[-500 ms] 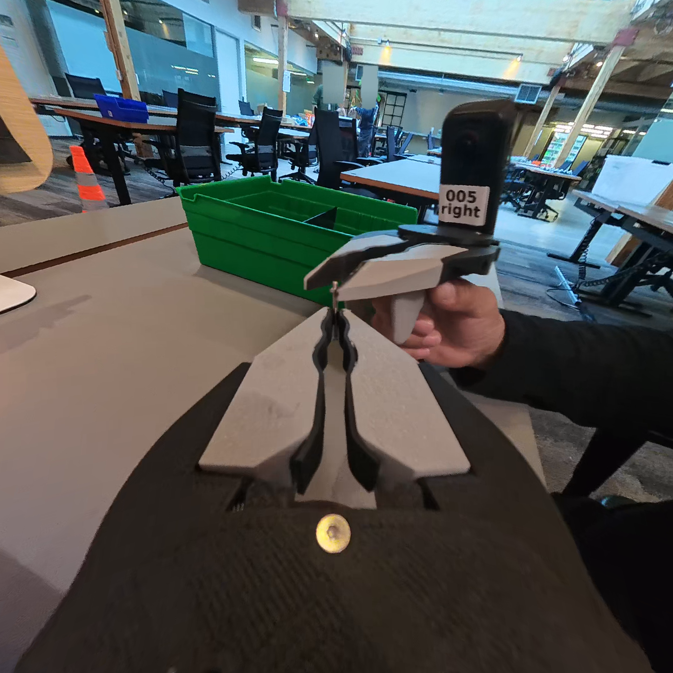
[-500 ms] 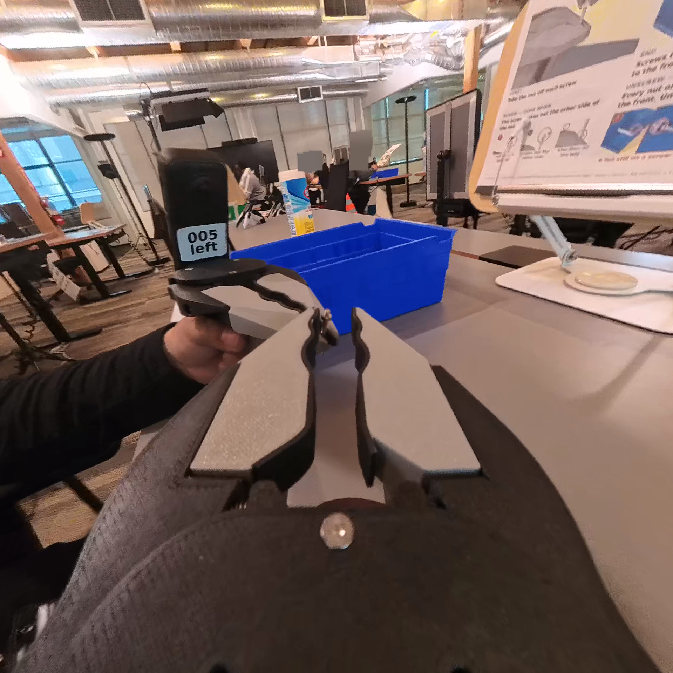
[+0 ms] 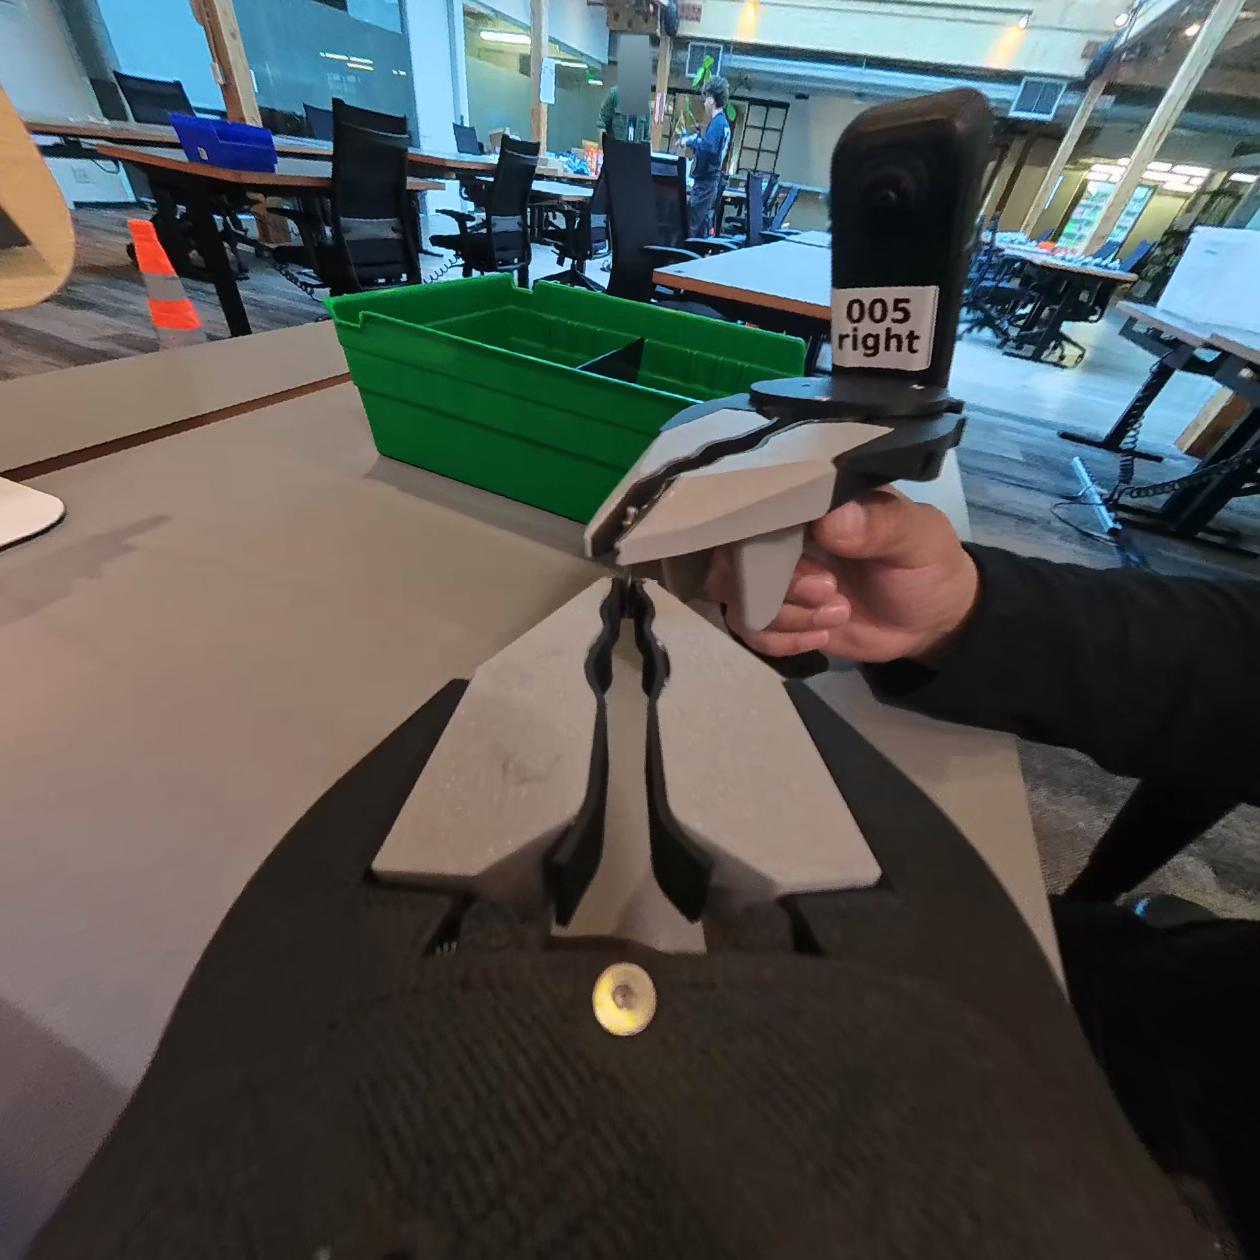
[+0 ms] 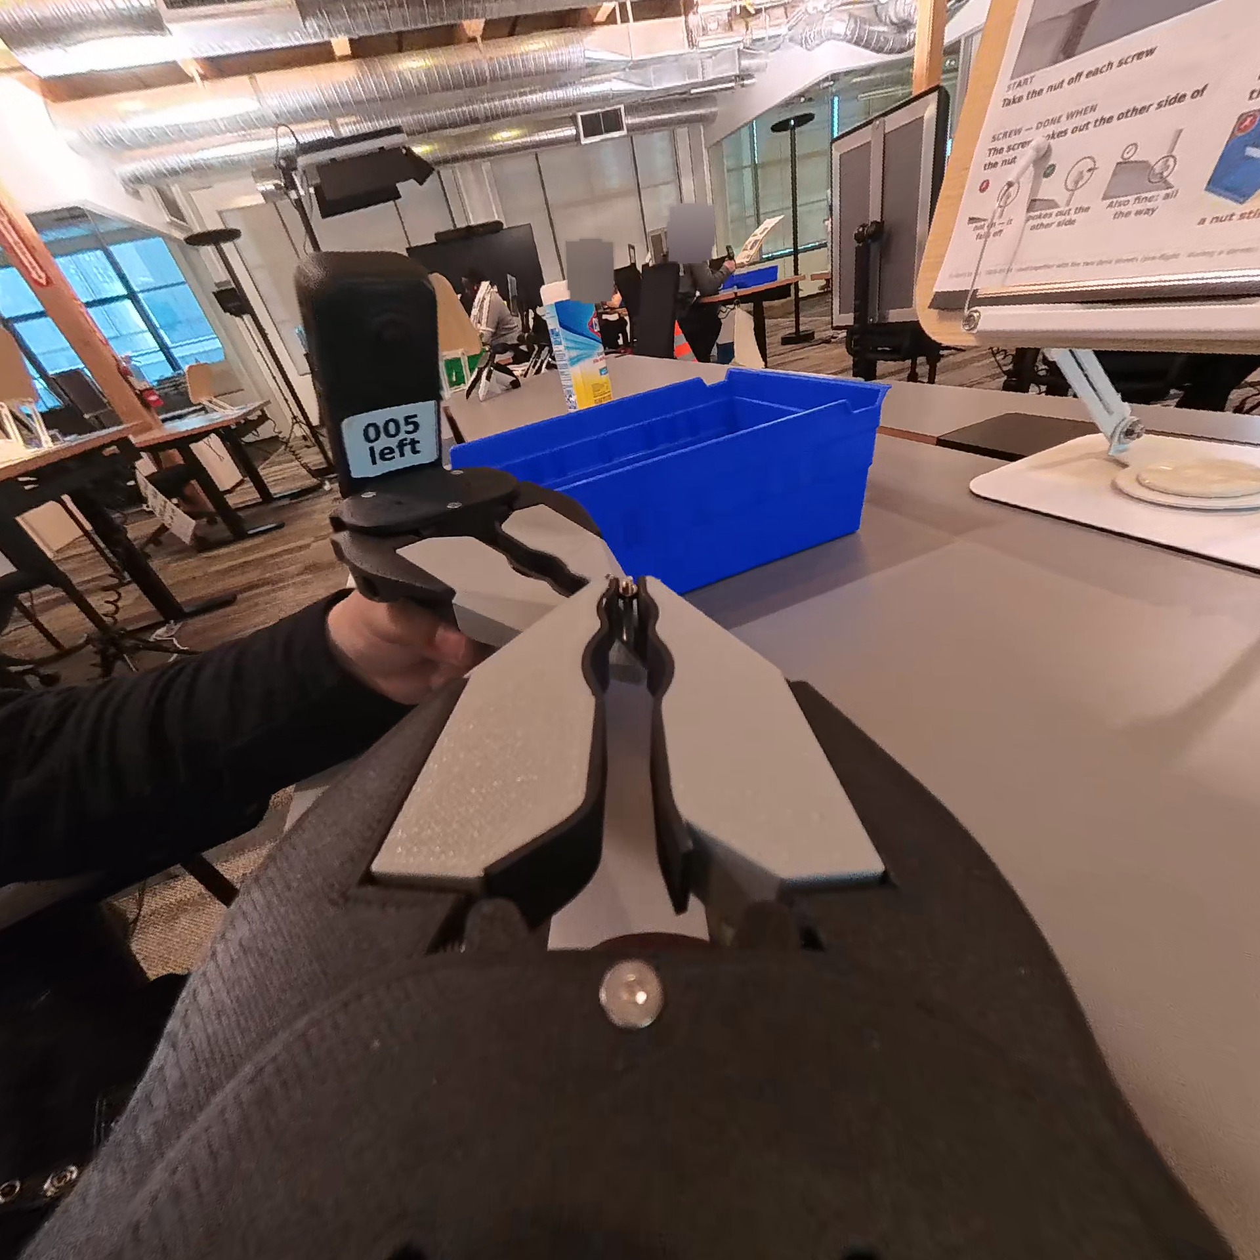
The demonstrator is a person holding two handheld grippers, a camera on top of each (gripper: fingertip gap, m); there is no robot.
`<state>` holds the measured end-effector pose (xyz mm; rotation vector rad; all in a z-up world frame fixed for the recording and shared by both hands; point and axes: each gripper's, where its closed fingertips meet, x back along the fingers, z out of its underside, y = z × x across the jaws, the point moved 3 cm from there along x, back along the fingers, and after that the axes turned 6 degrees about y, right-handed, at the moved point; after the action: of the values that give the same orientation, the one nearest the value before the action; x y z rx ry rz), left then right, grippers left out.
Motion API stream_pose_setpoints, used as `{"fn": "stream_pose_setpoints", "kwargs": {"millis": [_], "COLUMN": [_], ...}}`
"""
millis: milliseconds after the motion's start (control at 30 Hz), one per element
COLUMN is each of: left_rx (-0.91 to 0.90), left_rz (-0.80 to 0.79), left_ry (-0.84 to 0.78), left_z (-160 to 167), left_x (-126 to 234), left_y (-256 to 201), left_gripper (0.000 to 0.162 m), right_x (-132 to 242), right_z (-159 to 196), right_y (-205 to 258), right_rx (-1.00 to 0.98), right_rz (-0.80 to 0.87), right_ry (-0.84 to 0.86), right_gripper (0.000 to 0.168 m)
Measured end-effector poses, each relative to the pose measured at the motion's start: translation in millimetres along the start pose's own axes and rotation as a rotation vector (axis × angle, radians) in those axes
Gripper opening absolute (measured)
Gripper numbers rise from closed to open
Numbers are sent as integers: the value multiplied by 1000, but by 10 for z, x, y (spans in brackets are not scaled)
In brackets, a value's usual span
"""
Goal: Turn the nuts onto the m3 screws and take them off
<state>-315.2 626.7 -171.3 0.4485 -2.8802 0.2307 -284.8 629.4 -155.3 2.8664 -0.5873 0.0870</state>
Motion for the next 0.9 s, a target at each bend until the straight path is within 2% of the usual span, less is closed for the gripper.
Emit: {"fn": "stream_pose_setpoints", "kwargs": {"millis": [533, 900], "left_rx": [-46, 25], "left_rz": [-39, -123], "left_ry": [7, -92], "left_z": [10, -100], "left_x": [-6, 126], "left_y": [18, 202], "left_gripper": [0, 0], "right_x": [-8, 2], "right_z": [14, 22], "right_y": [-28, -126], "right_rx": [-2, -40], "right_rz": [22, 72], "right_ry": [2, -4], "right_gripper": [2, 19]}}
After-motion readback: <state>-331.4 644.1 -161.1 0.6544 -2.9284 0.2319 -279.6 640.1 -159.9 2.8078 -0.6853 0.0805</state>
